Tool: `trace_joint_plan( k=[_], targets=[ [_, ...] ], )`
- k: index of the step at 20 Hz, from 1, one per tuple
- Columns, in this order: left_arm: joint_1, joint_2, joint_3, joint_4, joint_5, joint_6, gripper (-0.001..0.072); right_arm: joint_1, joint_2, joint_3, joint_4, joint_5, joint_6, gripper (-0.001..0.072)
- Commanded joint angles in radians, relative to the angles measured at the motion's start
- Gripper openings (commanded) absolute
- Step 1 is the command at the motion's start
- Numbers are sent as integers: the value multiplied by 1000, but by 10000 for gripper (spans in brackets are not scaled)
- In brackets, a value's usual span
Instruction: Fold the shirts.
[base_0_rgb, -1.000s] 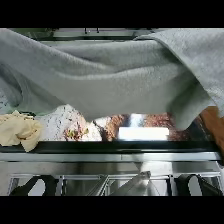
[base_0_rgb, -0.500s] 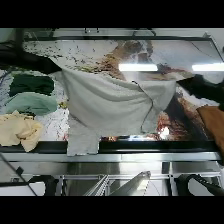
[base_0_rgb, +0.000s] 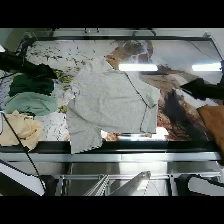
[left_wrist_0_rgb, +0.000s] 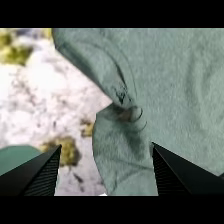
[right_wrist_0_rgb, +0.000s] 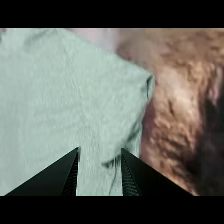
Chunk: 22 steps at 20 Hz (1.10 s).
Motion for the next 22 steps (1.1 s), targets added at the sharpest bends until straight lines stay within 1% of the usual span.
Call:
trace_joint_plan(
  k=[1, 3, 4, 5, 6, 9, 12, 14, 15, 16, 19, 20, 21, 22],
  targets=[
    [60, 100, -217, 23, -40, -45, 612, -1, 74, -120, -153, 136, 60, 296],
    [57, 163, -396, 23, 9, -27, 612, 41, 115, -251, -151, 72, 60, 298],
    [48, 183, -476, 25, 35, -19, 612, 64, 122, -309, -151, 36, 60, 314],
    [34, 192, -541, 29, 60, -17, 612, 87, 121, -351, -150, 16, 61, 423],
    [18, 193, -587, 30, 78, -13, 613, 116, 119, -387, -150, 2, 60, 459],
    [-42, 193, -687, 31, 185, -3, 612, 200, 119, -431, -151, -37, 63, 459],
    [-96, 192, -739, 31, 294, -3, 612, 274, 119, -433, -132, -73, 68, 459],
    [-119, 174, -745, 29, 322, -3, 611, 318, 119, -433, -95, -92, 68, 459],
    [-127, 151, -732, 30, 311, -3, 561, 342, 119, -433, -80, -103, 68, 458],
    [-133, 126, -716, 29, 295, -3, 479, 365, 119, -433, -75, -123, 68, 458],
    [-156, 43, -660, 23, 231, -3, 471, 420, 93, -433, -71, -194, 117, 459],
    [-162, 22, -642, 23, 218, -3, 406, 433, 72, -433, -70, -209, 135, 458],
    [-167, 8, -628, 23, 212, -3, 274, 439, 50, -433, -66, -215, 143, 459],
    [-168, 2, -616, 23, 210, -3, 175, 442, 21, -433, -47, -214, 142, 459]
  ],
)
